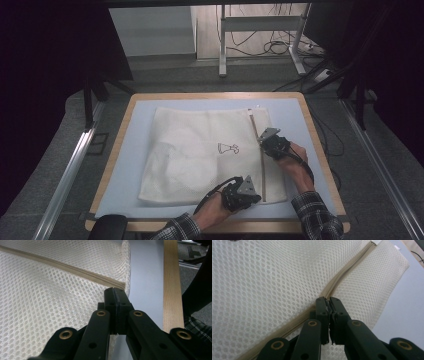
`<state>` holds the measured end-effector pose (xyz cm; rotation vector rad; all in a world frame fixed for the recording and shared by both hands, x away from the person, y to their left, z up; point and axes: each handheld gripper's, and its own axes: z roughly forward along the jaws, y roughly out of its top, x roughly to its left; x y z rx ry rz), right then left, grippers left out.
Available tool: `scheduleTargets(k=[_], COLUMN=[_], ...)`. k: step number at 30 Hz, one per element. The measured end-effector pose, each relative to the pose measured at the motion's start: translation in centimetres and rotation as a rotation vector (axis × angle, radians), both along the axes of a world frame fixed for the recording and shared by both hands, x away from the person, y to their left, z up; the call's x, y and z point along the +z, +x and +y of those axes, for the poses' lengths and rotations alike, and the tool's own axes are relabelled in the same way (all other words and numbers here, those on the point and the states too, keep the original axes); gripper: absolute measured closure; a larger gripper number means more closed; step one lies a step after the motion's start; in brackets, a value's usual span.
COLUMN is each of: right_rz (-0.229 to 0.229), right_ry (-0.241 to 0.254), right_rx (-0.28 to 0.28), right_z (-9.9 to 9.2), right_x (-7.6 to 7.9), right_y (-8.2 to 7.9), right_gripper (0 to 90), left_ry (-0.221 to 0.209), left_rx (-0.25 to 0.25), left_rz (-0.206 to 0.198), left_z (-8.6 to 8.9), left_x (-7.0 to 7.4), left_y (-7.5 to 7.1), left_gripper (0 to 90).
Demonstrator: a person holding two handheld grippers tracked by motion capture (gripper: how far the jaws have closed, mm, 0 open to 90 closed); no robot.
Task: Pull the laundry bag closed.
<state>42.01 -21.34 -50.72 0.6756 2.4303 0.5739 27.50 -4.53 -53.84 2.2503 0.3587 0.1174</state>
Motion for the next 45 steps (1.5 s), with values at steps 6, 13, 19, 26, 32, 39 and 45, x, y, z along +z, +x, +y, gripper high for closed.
scheduleTargets(k=[6, 13, 19, 26, 32, 39, 45], right_rz=[-0.002, -0.004, 0.000, 0.013, 0.022, 0.028, 0.030], right_ry=[-0.010, -0.005, 0.011, 0.051, 0.081, 0.096, 0.097], right_rx=[-0.007, -0.025, -0.049, -0.087, -0.117, -0.131, -0.137], right_z=[0.2, 0.4, 0.6, 0.7, 0.8, 1.0, 1.1], right_x=[0.0, 0.0, 0.0, 0.0, -0.1, -0.1, -0.1], right_y=[0.7, 1.5, 2.4, 3.6, 4.4, 5.3, 5.9], right_gripper=[85.1, 85.3, 85.4, 85.4, 85.5, 85.5, 85.4], left_ry=[0.003, 0.003, 0.003, 0.003, 0.002, 0.003, 0.002], left_rx=[0.000, 0.000, 0.000, 0.001, 0.002, 0.001, 0.002], left_rz=[-0.003, -0.003, -0.005, -0.006, -0.009, -0.013, -0.012], left_z=[0.0, 0.0, 0.0, 0.0, 0.0, 0.0, -0.1], left_x=[0.0, 0.0, 0.0, 0.0, 0.0, 0.0, 0.0], left_y=[0.0, 0.0, -0.1, -0.1, -0.1, -0.1, -0.1], left_gripper=[89.7, 89.7, 89.7, 89.7, 89.7, 89.7, 89.7])
